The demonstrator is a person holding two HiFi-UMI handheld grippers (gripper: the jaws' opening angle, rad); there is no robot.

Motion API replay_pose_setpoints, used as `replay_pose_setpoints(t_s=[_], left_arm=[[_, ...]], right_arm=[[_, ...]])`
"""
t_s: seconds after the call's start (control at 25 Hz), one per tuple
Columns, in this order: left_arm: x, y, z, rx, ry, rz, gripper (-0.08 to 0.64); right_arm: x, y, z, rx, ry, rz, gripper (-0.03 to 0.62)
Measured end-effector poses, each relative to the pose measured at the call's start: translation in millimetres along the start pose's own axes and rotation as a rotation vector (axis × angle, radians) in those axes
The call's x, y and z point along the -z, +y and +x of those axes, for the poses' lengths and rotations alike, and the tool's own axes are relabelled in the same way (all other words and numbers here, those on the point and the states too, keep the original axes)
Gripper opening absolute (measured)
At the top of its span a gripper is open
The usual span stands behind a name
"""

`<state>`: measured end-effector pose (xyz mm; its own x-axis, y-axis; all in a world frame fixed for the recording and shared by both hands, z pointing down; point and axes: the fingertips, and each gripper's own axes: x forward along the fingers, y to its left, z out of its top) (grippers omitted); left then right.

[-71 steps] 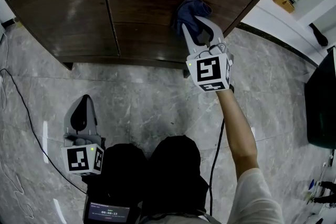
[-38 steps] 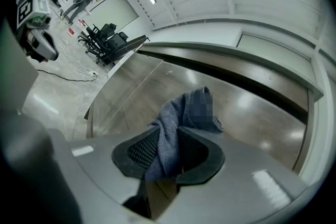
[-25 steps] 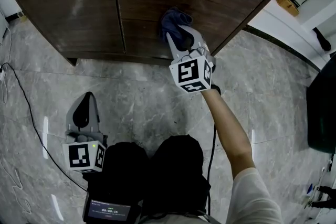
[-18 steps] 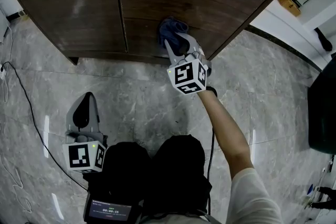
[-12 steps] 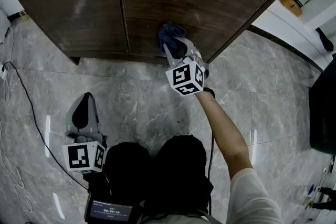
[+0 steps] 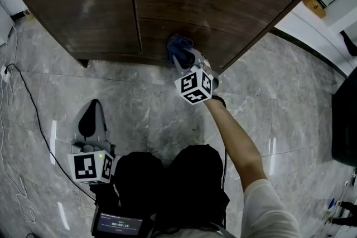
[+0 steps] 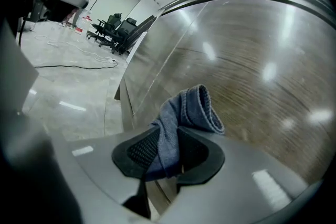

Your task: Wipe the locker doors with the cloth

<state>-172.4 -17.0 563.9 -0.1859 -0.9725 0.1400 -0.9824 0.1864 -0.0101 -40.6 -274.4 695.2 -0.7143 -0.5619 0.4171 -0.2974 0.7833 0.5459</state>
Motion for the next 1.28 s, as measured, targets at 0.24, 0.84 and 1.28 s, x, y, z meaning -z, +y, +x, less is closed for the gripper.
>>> replay_pose_setpoints(t_s=[0.24,0.84,1.28], left_arm=[[5,2,2,-0.005,0.013,-0.004,0.003],[5,4,1,-0.011,0.006,-0.015,0.003],[2,3,-2,-0.004,-0.004,-0.019,0.003]], right_arm=[[13,19,14,-0.047,0.03,0.006,0.104],[-27,4,3,-0.026,-0.034,-0.007,0.104],[-108,-39,-25,0.021,-0.135,-0.028,0.104]])
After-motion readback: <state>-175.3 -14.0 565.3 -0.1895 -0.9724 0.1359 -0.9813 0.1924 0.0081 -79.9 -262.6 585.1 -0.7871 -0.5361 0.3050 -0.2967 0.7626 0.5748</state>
